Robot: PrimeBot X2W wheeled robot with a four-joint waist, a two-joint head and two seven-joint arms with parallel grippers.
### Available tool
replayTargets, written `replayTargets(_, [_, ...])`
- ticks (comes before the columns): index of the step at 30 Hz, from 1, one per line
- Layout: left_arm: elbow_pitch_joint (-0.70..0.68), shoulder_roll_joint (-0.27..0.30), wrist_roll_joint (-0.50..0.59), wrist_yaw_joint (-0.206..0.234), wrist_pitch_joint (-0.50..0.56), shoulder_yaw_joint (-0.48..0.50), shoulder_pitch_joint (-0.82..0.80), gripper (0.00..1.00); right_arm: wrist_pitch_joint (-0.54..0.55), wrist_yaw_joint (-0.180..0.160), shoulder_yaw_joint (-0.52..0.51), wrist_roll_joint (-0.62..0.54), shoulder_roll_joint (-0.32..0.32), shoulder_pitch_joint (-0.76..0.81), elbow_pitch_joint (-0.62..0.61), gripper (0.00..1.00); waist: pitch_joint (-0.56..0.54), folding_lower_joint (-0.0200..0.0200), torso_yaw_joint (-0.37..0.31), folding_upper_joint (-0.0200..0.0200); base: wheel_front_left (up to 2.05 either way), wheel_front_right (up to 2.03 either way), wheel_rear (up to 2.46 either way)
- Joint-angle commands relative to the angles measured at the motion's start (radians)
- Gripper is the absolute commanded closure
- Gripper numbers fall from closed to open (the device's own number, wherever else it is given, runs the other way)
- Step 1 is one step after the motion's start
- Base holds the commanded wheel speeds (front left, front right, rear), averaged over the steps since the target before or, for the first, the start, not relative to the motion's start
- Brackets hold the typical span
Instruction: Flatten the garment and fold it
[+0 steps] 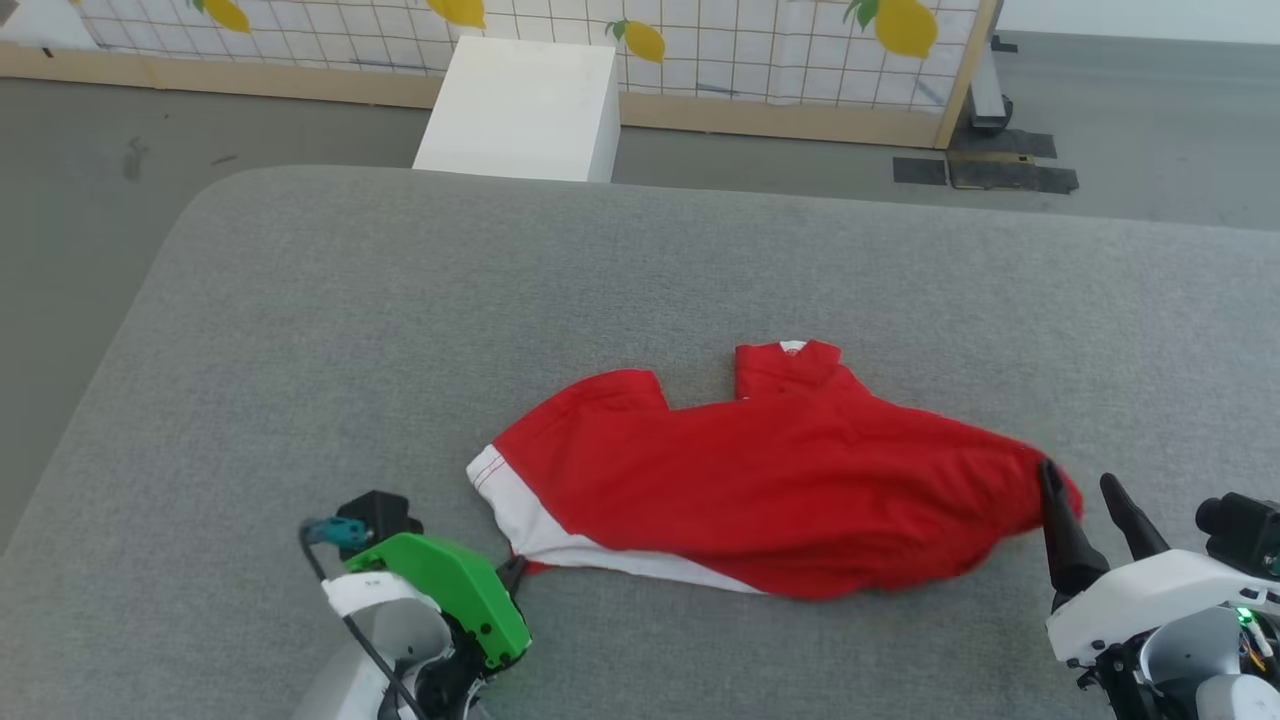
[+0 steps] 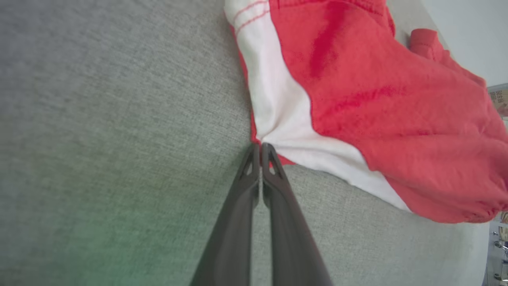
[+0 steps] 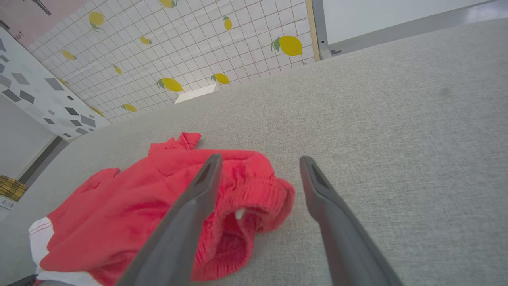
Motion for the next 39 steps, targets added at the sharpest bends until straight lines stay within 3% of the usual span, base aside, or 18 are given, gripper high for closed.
replayTargets(1, [-0.022, 0.003, -0.006, -0.016, -0.028, 0.013, 0.017, 0.50, 0.002, -0.001, 0.002, -0.003, -0.001, 0.005, -0.005, 0.00, -0.009, 0.0000, 0.009, 0.0000, 0.00, 0.00, 0.00])
replayTargets(2, [-0.042, 0.005, -0.009, -0.027, -0.052, 0.025, 0.019, 0.00, 0.003, -0.001, 0.003, -0.004, -0.001, 0.007, -0.006, 0.00, -0.013, 0.0000, 0.011, 0.0000, 0.00, 0.00, 0.00])
replayTargets(6, [-0.132, 0.036, 0.015, -0.077, -0.184, 0.069, 0.030, 0.00, 0.010, -0.001, 0.007, -0.004, -0.001, 0.024, -0.015, 0.00, -0.034, 0.0000, 0.014, 0.0000, 0.00, 0.00, 0.00])
replayTargets(9, [-0.188, 0.072, 0.092, -0.104, -0.331, 0.083, 0.048, 0.00, 0.023, -0.001, 0.009, -0.009, -0.001, 0.036, -0.030, 0.00, -0.040, 0.0000, 0.013, 0.0000, 0.00, 0.00, 0.00])
replayTargets(14, [-0.219, 0.111, 0.284, -0.082, -0.565, 0.078, 0.076, 0.00, 0.107, -0.001, 0.011, -0.060, -0.001, 0.037, -0.061, 0.00, -0.032, 0.0000, 0.009, 0.0000, 0.00, 0.00, 0.00])
replayTargets(16, [-0.243, 0.112, 0.365, -0.066, -0.589, 0.075, 0.084, 0.00, 0.171, -0.001, 0.016, -0.066, -0.001, 0.022, -0.071, 0.00, -0.026, 0.0000, 0.009, 0.0000, 0.00, 0.00, 0.00])
replayTargets(17, [-0.300, 0.090, 0.454, -0.049, -0.594, 0.097, 0.103, 0.00, 0.297, -0.001, 0.029, -0.106, -0.001, -0.023, -0.076, 0.00, -0.013, 0.0000, 0.009, 0.0000, 0.00, 0.00, 0.00])
replayTargets(20, [-0.349, 0.057, 0.526, -0.056, -0.595, 0.129, 0.127, 0.00, 0.439, -0.001, 0.061, -0.189, -0.001, -0.109, -0.076, 0.00, 0.004, 0.0000, 0.012, 0.0000, 0.00, 0.00, 0.00])
replayTargets(25, [-0.372, 0.007, 0.584, -0.082, -0.595, 0.165, 0.133, 0.00, 0.624, -0.001, 0.163, -0.286, -0.029, -0.242, -0.034, 0.00, 0.044, 0.0000, 0.031, 0.0000, 0.00, 0.00, 0.00])
replayTargets(29, [-0.361, -0.027, 0.616, -0.105, -0.595, 0.187, 0.117, 0.00, 0.751, -0.001, 0.290, -0.316, -0.116, -0.288, 0.033, 0.00, 0.068, 0.0000, 0.051, 0.0000, 0.00, 0.00, 0.00])
replayTargets(36, [-0.358, -0.066, 0.656, -0.142, -0.595, 0.219, 0.084, 0.00, 0.912, -0.001, 0.468, -0.229, -0.219, -0.356, 0.107, 0.00, 0.114, 0.0000, 0.079, 0.0000, 0.00, 0.00, 0.00])
replayTargets(37, [-0.362, -0.071, 0.659, -0.147, -0.595, 0.222, 0.079, 0.00, 0.928, -0.001, 0.475, -0.217, -0.227, -0.367, 0.111, 0.23, 0.121, 0.0000, 0.085, 0.0000, 0.00, 0.00, 0.00])
replayTargets(38, [-0.364, -0.076, 0.663, -0.153, -0.595, 0.224, 0.074, 0.00, 0.934, -0.001, 0.484, -0.205, -0.236, -0.385, 0.111, 0.99, 0.127, 0.0000, 0.092, 0.0000, 0.00, 0.00, 0.00])
replayTargets(39, [-0.365, -0.080, 0.667, -0.156, -0.595, 0.226, 0.070, 0.00, 0.935, -0.001, 0.485, -0.197, -0.241, -0.398, 0.113, 1.00, 0.130, 0.0000, 0.098, 0.0000, 0.00, 0.00, 0.00])
